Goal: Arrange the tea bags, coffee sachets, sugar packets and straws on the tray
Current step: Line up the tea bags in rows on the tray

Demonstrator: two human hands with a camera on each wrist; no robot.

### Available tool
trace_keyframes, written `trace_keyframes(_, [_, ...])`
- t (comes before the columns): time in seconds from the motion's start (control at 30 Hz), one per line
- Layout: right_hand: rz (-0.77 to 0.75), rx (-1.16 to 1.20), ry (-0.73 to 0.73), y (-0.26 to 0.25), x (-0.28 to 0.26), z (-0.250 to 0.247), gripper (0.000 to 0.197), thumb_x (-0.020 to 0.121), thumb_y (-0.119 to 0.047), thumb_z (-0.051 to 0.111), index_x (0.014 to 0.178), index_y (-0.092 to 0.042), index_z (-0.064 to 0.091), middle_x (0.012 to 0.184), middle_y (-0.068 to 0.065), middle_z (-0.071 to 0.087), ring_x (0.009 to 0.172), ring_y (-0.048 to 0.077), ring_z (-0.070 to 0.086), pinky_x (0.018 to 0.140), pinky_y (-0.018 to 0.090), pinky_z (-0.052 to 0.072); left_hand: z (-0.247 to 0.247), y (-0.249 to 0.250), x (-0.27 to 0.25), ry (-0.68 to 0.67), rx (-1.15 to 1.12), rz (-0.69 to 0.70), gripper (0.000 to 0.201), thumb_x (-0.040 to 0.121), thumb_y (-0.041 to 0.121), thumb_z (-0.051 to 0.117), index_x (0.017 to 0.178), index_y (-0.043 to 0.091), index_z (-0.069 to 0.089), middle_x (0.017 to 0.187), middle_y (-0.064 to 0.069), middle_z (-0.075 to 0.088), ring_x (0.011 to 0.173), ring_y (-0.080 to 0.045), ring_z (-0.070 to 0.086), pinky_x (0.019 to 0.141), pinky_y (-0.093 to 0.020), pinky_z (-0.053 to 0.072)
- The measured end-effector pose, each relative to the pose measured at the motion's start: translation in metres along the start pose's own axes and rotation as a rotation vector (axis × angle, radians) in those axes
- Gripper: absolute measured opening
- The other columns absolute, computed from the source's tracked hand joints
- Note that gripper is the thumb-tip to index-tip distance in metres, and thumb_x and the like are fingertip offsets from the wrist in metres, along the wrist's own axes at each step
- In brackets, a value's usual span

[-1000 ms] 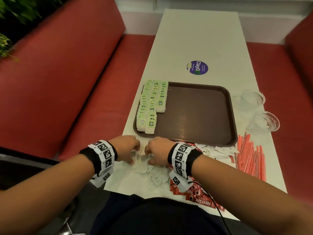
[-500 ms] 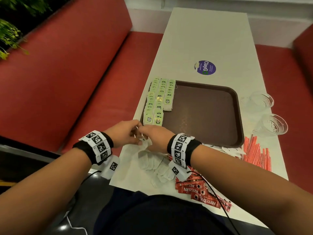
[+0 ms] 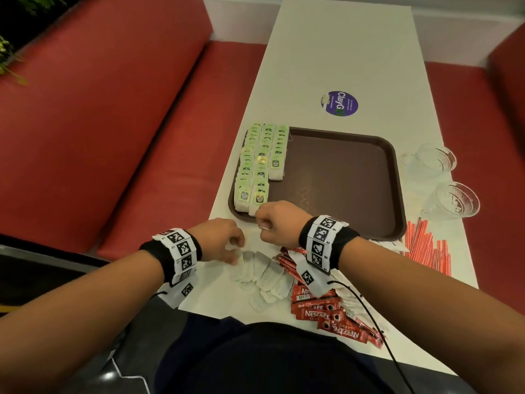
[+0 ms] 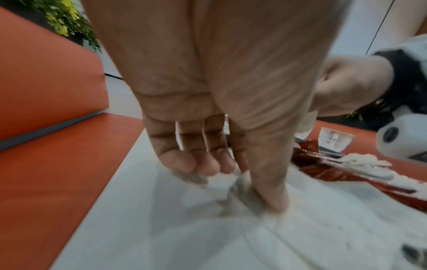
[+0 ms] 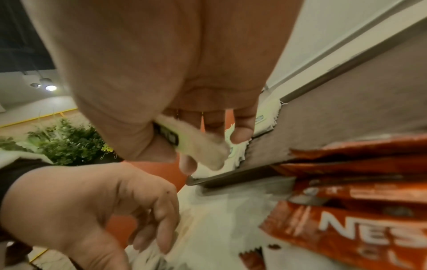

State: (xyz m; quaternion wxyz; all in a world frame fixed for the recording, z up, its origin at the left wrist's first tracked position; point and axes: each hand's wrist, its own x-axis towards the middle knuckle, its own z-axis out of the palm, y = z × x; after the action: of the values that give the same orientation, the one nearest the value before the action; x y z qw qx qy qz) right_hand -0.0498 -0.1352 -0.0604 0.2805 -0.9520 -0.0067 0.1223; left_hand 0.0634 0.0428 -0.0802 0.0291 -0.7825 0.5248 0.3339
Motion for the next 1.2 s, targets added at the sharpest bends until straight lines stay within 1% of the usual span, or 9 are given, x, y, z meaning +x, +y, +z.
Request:
trace_keyframes(0.2, [0.061, 0.108, 0.012, 0.004, -0.002, -0.001, 0.031, 0.086, -0.014, 0.056, 0.066, -0.022, 0.034, 0.062, 0.0, 0.044, 0.059, 0.021, 0.038, 0.059, 0.034, 0.036, -0.019, -0.004, 0.008, 0.019, -0.036, -0.011, 0.012, 0.087, 0.039, 0.071, 0.094, 0.033, 0.065, 0.089, 0.018, 0.06, 0.081, -0.008, 0.056, 0.07, -0.026, 0.044])
trace_keyframes(0.33, [0.059, 0.15, 0.058, 0.009, 0.001, -0.002, 0.02, 0.086, -0.021, 0.064, 0.087, -0.02, 0.044, 0.075, 0.001, 0.056, 0.063, 0.019, 0.048, 0.061, 0.035, 0.042, -0.049, -0.002, 0.011, 0.162, -0.202, 0.009, 0.012, 0.093, 0.035, 0.066, 0.104, 0.031, 0.068, 0.089, 0.017, 0.066, 0.085, -0.007, 0.061, 0.077, -0.025, 0.049])
trace_keyframes(0.43, [0.063, 0.196, 0.113, 0.012, 0.004, -0.008, 0.029, 0.083, -0.021, 0.07, 0.104, -0.025, 0.05, 0.089, 0.004, 0.064, 0.076, 0.025, 0.06, 0.066, 0.036, 0.05, -0.062, 0.003, 0.02, 0.218, -0.334, 0.012, 0.005, 0.094, 0.03, 0.066, 0.099, 0.031, 0.067, 0.091, 0.012, 0.07, 0.085, -0.003, 0.064, 0.077, -0.023, 0.05])
trace_keyframes(0.57, [0.064, 0.238, 0.209, 0.019, 0.005, -0.016, 0.012, 0.086, -0.029, 0.073, 0.09, -0.029, 0.062, 0.088, -0.007, 0.067, 0.083, 0.016, 0.063, 0.074, 0.032, 0.052, -0.066, 0.012, 0.032, 0.247, -0.364, 0.039, 0.014, 0.095, 0.028, 0.065, 0.091, 0.041, 0.065, 0.085, 0.017, 0.068, 0.075, 0.007, 0.06, 0.069, -0.016, 0.046])
trace_keyframes(0.63, [0.102, 0.212, 0.231, 0.026, 0.003, -0.021, 0.007, 0.087, -0.029, 0.072, 0.091, -0.026, 0.067, 0.086, -0.006, 0.066, 0.083, 0.016, 0.062, 0.075, 0.03, 0.05, -0.067, 0.016, 0.037, 0.323, -0.365, 0.032, 0.011, 0.095, 0.029, 0.064, 0.103, 0.035, 0.07, 0.092, 0.014, 0.07, 0.081, 0.004, 0.061, 0.073, -0.018, 0.047])
trace_keyframes(0.73, [0.187, 0.24, 0.28, 0.037, -0.001, -0.026, 0.01, 0.087, -0.026, 0.072, 0.096, -0.021, 0.07, 0.09, -0.005, 0.067, 0.085, 0.016, 0.062, 0.076, 0.028, 0.047, -0.071, 0.023, 0.043, 0.441, -0.452, 0.047, 0.012, 0.093, 0.038, 0.067, 0.097, 0.029, 0.073, 0.089, 0.011, 0.071, 0.076, 0.002, 0.059, 0.072, -0.019, 0.048])
trace_keyframes(0.9, [0.255, 0.309, 0.309, 0.05, -0.005, -0.03, 0.011, 0.085, -0.027, 0.074, 0.094, -0.02, 0.071, 0.086, -0.003, 0.068, 0.079, 0.013, 0.06, 0.068, 0.026, 0.044, -0.082, 0.04, 0.052, 0.405, -0.383, 0.115, 0.016, 0.081, 0.044, 0.078, 0.089, 0.03, 0.074, 0.085, 0.013, 0.07, 0.075, 0.001, 0.058, 0.066, -0.016, 0.042])
trace_keyframes(1.03, [0.262, 0.332, 0.319, 0.057, -0.004, -0.033, 0.009, 0.087, -0.03, 0.072, 0.085, -0.022, 0.069, 0.07, -0.007, 0.062, 0.063, 0.005, 0.053, 0.056, 0.017, 0.036, -0.09, 0.044, 0.062, 0.421, -0.253, 0.16, 0.01, 0.089, 0.036, 0.071, 0.094, 0.028, 0.074, 0.085, 0.011, 0.069, 0.075, -0.002, 0.056, 0.069, -0.022, 0.043])
trace_keyframes(1.2, [0.289, 0.341, 0.331, 0.064, -0.003, -0.035, 0.02, 0.089, -0.031, 0.071, 0.073, -0.032, 0.059, 0.064, -0.011, 0.057, 0.057, 0.001, 0.049, 0.053, 0.013, 0.031, -0.101, 0.041, 0.072, 0.512, -0.338, 0.159, 0.004, 0.09, 0.031, 0.071, 0.088, 0.028, 0.071, 0.073, 0.016, 0.064, 0.065, 0.008, 0.053, 0.063, -0.008, 0.036])
